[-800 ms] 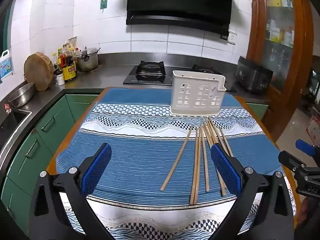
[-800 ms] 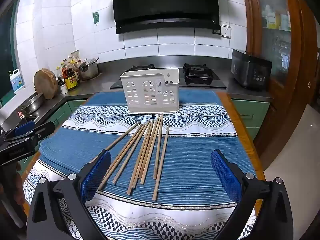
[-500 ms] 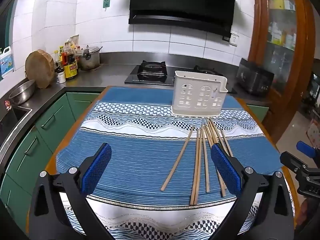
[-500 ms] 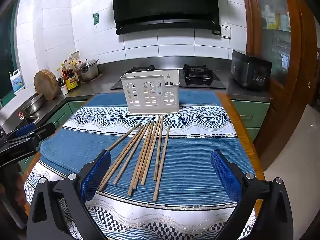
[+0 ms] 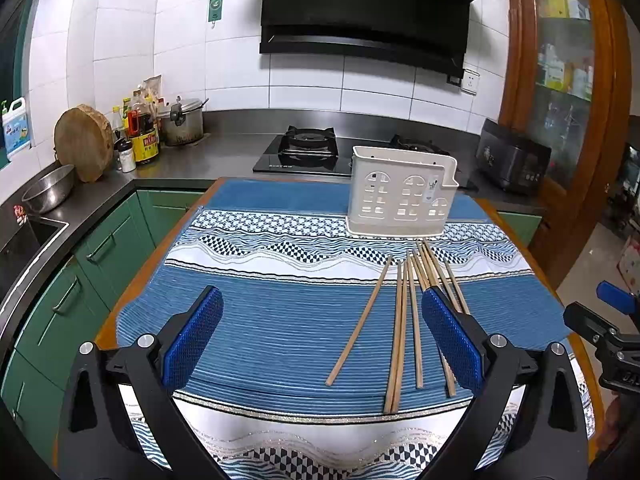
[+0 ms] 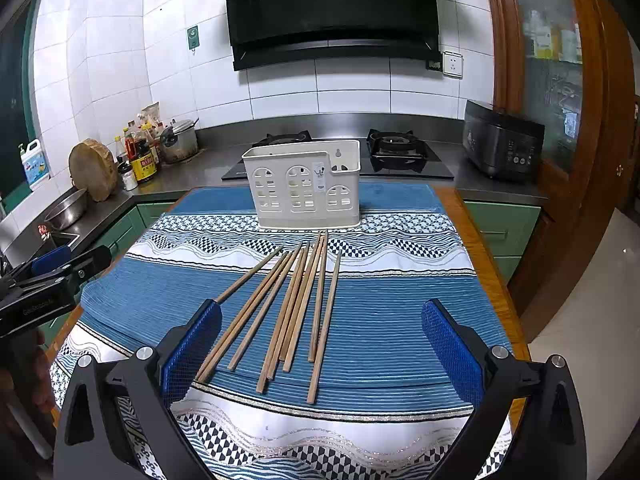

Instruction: Organize utensils

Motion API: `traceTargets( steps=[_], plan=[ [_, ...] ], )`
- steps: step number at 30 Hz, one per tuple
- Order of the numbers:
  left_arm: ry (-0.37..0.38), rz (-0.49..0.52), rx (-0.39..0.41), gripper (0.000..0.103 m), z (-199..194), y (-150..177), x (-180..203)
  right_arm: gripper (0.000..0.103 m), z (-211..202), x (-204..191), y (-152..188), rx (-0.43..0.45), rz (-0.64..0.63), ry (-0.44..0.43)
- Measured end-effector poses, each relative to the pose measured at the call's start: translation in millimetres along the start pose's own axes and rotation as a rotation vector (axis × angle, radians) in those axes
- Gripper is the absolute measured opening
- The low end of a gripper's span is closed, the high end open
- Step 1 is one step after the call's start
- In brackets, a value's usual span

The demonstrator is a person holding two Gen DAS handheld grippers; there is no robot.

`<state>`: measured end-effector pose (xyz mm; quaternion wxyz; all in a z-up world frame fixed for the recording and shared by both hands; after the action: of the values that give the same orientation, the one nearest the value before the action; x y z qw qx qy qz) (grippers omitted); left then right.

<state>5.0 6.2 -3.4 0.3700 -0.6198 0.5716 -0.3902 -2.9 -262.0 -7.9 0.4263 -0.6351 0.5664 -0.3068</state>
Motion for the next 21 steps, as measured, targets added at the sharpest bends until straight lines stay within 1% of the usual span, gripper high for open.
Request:
traceTargets(
  steps=[21],
  plan=[
    [0.004,-0.009,0.011,0.098,0.4,0.0,-0.9,0.097,-1.4,-2.9,0.0,-0.001,-0.003,-0.002]
  ],
)
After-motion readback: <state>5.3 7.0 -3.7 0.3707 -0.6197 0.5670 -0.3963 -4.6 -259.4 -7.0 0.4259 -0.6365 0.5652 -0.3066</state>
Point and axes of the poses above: each gripper's, at about its wrist camera, not at the fingertips, and z roughly the way its jaws point, x to its right, y to its underside, the point moved 1 cm from there along z, roughly the way its jaws point, and after that the axes turned 8 degrees about x, right-handed, at the moved point
